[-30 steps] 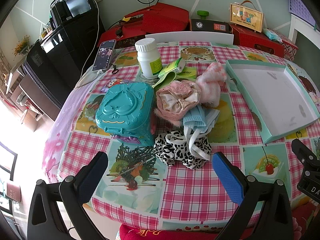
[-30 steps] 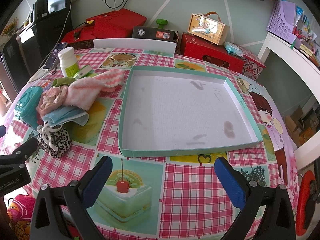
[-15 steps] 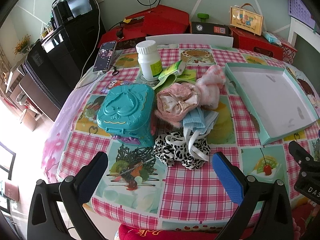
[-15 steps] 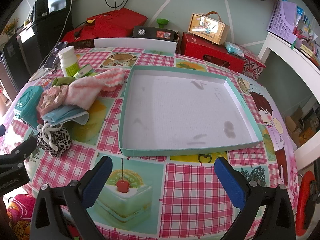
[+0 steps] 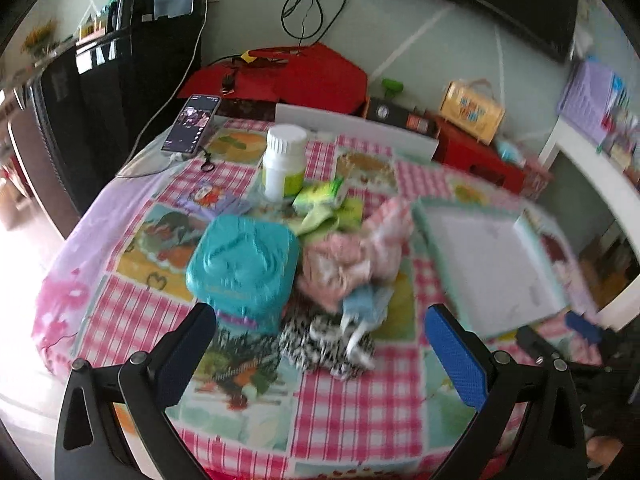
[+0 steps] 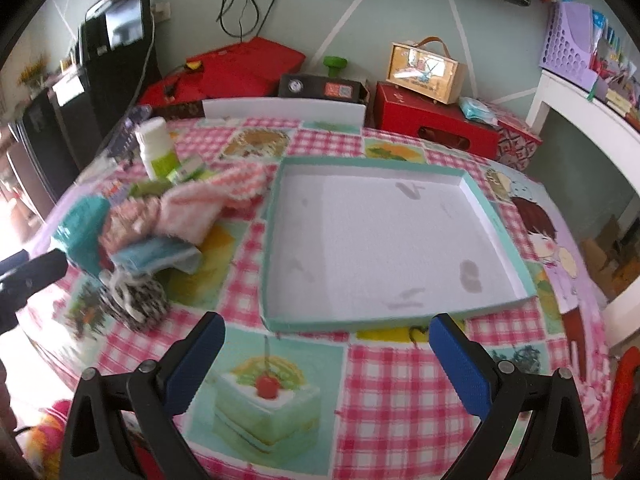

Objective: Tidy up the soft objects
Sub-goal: 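Move left gripper to the light green cloth while right gripper approaches the striped towel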

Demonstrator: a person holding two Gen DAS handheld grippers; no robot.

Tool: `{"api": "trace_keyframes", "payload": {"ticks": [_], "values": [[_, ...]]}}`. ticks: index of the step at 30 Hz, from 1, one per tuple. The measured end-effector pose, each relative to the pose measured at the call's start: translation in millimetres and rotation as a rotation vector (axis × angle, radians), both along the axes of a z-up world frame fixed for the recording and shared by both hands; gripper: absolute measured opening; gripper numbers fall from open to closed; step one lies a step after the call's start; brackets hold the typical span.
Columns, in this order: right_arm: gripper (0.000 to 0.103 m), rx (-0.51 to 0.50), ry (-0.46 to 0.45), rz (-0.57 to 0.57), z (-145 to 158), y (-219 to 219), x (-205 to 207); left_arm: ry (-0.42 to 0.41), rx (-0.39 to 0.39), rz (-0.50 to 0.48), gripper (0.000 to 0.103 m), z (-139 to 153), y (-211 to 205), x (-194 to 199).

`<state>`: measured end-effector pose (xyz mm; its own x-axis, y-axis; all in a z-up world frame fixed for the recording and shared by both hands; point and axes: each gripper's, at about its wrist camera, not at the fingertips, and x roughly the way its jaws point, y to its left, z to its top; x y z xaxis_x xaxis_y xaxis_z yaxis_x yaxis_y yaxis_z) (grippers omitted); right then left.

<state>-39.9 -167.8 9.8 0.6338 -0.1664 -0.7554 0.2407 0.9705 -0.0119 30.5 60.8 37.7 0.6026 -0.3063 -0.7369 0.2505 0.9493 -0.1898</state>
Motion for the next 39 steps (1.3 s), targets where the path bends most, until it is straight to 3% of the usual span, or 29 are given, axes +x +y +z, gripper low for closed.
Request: {"api": "trace_keyframes", "payload": {"ticks": [4,10,14,22,32,39], "values": [[0.103,0.017,-0.047,0.042,18,6,16,-0.011,-0.040,-0.020,0.103,11,4,18],[0.103,0.060,-0.082,0.148,32,22,47,0.077,0.054,-0.030,0.103,17,5,55],[0.103,0.078,-0.059,0.205,25,36,73,0.134,0.041,-0.011,0.103,15,7,76],[0.091,0.124,-0.009,0.252,3,38,119,0.173,0.076,-0.149,0.097,9,-16,102],[0.082,0.224,0.054,0.278,-19,35,162,0.408,0.070,-0.143,0.081,-31,-37,163],[0.075,0.288,0.111,0.280,-40,32,183,0.567,0.162,-0.149,0.078,-67,-52,195]]}}
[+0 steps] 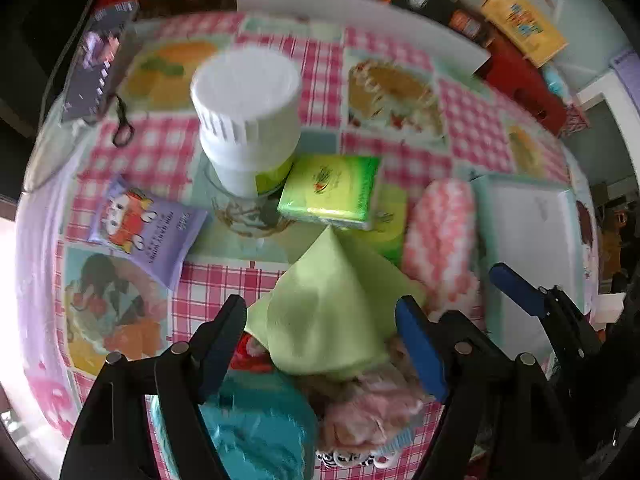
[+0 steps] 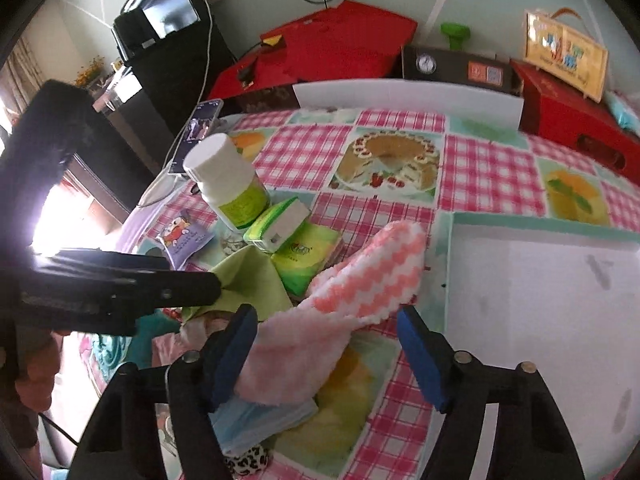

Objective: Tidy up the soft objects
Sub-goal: 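Move left gripper to the light green cloth while right gripper approaches the striped towel, then grasp the light green cloth with left gripper while right gripper grasps the pink striped towel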

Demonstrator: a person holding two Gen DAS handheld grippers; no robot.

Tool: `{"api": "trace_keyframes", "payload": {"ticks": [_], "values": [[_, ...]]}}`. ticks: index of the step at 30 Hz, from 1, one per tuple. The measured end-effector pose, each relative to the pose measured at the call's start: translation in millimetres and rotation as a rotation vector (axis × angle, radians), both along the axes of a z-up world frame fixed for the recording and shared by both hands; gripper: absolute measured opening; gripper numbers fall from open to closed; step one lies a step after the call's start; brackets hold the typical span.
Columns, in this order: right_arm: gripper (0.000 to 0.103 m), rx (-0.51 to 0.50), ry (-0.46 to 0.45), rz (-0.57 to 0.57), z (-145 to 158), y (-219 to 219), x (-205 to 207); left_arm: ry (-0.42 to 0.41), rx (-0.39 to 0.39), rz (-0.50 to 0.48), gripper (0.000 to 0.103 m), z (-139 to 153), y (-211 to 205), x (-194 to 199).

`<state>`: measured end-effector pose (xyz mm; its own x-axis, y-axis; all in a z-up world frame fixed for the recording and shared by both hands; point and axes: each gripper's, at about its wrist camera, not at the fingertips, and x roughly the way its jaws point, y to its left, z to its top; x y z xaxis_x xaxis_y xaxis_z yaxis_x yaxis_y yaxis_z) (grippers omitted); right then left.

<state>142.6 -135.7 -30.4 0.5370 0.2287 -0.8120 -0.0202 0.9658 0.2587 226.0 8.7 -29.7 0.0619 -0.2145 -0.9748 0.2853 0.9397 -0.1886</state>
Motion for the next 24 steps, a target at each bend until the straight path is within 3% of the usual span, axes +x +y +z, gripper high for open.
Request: {"api": "trace_keyframes", "payload": {"ticks": [3,8,13,17,21,24], "values": [[0.071,0.022,0.023,0.001,-9,-1,4,0.029,0.050,-0.006,0.077,-12,-3,7],[0.060,0.058,0.051,-0.002,-20,-4,6,0.087,0.045,0.005,0.064,-28,-9,15],[0.052,0.073,0.058,0.012,-26,-2,7,0.095,0.051,0.009,0.048,-45,-20,21],[0.039,0.084,0.065,0.017,-31,-1,8,0.091,0.045,0.022,0.032,-57,-33,23],[0.031,0.087,0.057,0.025,-31,0,6,0.076,0.029,0.043,0.018,-57,-34,17],[0.027,0.091,0.047,0.023,-29,-2,4,0.057,0.004,0.070,0.013,-50,-28,12]]}}
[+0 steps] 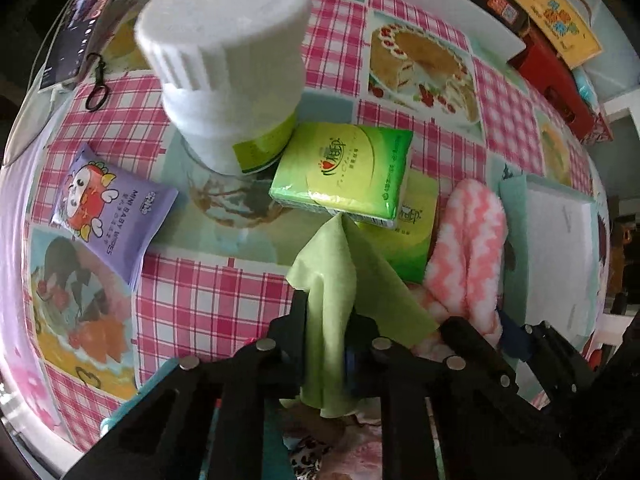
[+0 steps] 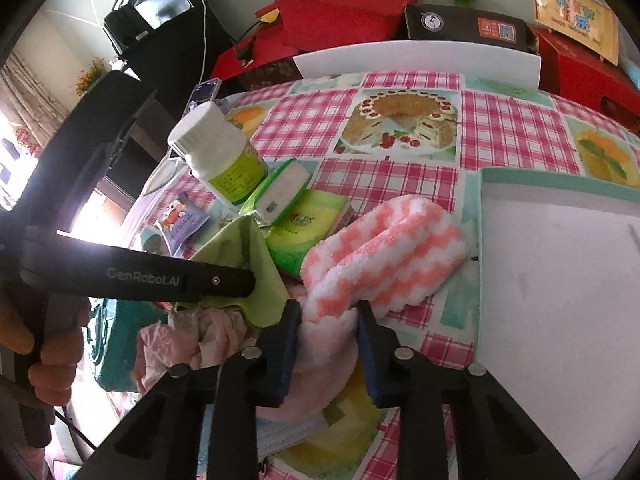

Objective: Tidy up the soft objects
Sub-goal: 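Grasp the light green cloth with left gripper while right gripper grasps the pink striped towel, then lift and carry both held cloths over the teal-rimmed tray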

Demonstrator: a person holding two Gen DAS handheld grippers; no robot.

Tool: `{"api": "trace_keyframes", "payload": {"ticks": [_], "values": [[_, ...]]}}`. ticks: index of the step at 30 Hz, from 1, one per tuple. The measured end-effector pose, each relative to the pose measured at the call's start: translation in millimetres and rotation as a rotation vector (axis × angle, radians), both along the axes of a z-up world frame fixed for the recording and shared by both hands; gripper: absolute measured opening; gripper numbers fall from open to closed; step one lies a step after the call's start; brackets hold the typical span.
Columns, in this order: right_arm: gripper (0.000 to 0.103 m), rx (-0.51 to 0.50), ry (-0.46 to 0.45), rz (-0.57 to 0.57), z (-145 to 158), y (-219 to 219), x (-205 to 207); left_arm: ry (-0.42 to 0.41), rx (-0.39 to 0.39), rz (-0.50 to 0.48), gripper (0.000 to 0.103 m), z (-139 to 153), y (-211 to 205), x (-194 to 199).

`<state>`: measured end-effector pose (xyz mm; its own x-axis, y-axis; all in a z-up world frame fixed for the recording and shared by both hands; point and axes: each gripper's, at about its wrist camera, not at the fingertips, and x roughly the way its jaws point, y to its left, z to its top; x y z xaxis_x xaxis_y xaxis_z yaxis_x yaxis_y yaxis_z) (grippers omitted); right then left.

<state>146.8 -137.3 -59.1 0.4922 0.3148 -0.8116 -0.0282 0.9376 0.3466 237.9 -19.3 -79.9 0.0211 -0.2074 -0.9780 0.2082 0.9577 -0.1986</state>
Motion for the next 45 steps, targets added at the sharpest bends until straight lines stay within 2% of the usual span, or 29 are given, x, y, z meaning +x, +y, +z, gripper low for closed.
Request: {"api": "trace_keyframes", "payload": {"ticks": [3,9,15,20,24,29,35,40,45], "values": [[0.020,0.005,-0.008,-0.001,2,-2,-1,-0.041,-0.015,0.027,0.012,6,6,-6],[0.015,0.017,-0.028,-0.016,8,-8,-4,-0.130,-0.040,0.081,0.011,33,22,-16],[0.014,0.032,-0.055,-0.026,16,-13,-5,-0.210,-0.069,0.129,0.011,63,41,-26],[0.014,0.051,-0.088,-0.034,27,-17,-9,-0.261,-0.112,0.160,0.011,75,47,-30],[0.014,0.063,-0.111,-0.040,34,-20,-11,-0.287,-0.117,0.165,0.011,80,51,-35],[0.014,0.069,-0.118,-0.047,36,-23,-11,-0.257,-0.129,0.175,0.012,71,47,-28],[0.014,0.075,-0.103,-0.052,32,-26,-11,-0.223,-0.095,0.169,0.012,54,42,-20],[0.014,0.074,-0.094,-0.054,30,-27,-10,-0.192,-0.064,0.178,0.021,40,41,-13],[0.014,0.074,-0.078,-0.056,25,-28,-8,-0.176,-0.036,0.176,0.021,34,38,-9]]}}
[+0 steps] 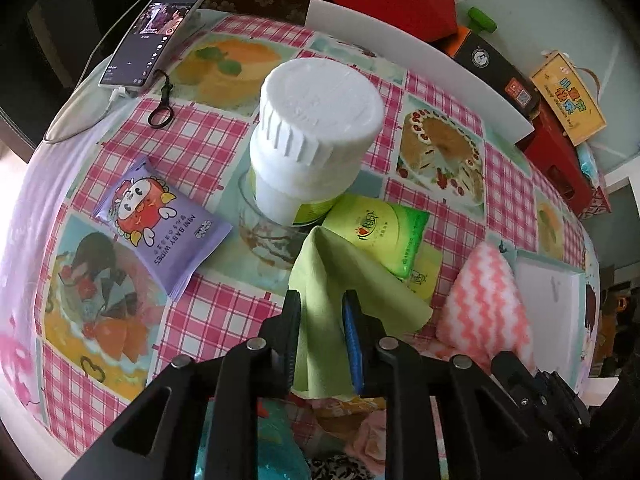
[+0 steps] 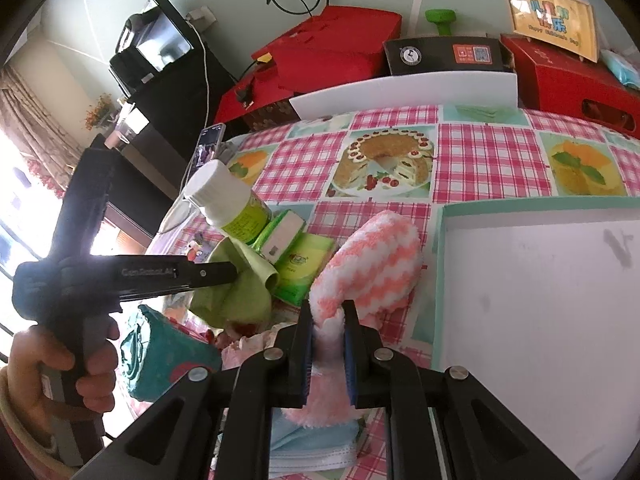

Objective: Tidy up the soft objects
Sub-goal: 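Lift and carry both held cloths over the teal-rimmed tray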

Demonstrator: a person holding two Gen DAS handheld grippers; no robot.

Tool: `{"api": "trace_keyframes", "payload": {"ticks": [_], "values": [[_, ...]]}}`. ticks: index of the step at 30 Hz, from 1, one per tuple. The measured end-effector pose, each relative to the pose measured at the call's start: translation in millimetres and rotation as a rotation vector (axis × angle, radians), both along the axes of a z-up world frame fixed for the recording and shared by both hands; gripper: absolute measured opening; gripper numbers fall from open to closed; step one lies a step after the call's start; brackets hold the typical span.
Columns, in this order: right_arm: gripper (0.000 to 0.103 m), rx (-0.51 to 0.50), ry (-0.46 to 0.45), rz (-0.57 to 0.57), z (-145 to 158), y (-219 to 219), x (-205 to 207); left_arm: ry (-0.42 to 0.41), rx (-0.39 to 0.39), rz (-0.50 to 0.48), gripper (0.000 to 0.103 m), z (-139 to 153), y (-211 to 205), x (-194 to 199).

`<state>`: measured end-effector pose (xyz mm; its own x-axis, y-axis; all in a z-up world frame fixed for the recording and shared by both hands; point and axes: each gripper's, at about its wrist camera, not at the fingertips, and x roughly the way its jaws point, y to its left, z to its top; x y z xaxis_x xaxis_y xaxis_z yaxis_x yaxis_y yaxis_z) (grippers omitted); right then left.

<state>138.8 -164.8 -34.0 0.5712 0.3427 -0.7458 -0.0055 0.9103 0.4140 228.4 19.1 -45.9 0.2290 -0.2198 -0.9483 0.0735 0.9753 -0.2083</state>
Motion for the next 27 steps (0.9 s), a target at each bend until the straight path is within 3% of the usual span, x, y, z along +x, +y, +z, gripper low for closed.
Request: {"api": "trace_keyframes", "payload": {"ticks": [3,5,7,16,27], "values": [[0.014,0.001,0.003,0.001,-1,0,0,0.011,0.012,-0.011,0.021,-3,-5,1],[0.014,0.000,0.005,0.002,-2,0,1,0.008,0.017,-0.011,0.007,-5,-7,2],[0.014,0.000,0.006,0.003,-2,0,1,-0.002,0.025,-0.013,0.004,-6,-8,2],[0.014,0.011,0.002,-0.003,-2,-2,0,-0.062,-0.089,0.030,0.003,6,4,-11],[0.012,0.016,-0.042,-0.013,12,-5,-5,-0.178,-0.163,0.036,0.003,52,8,-29]]}}
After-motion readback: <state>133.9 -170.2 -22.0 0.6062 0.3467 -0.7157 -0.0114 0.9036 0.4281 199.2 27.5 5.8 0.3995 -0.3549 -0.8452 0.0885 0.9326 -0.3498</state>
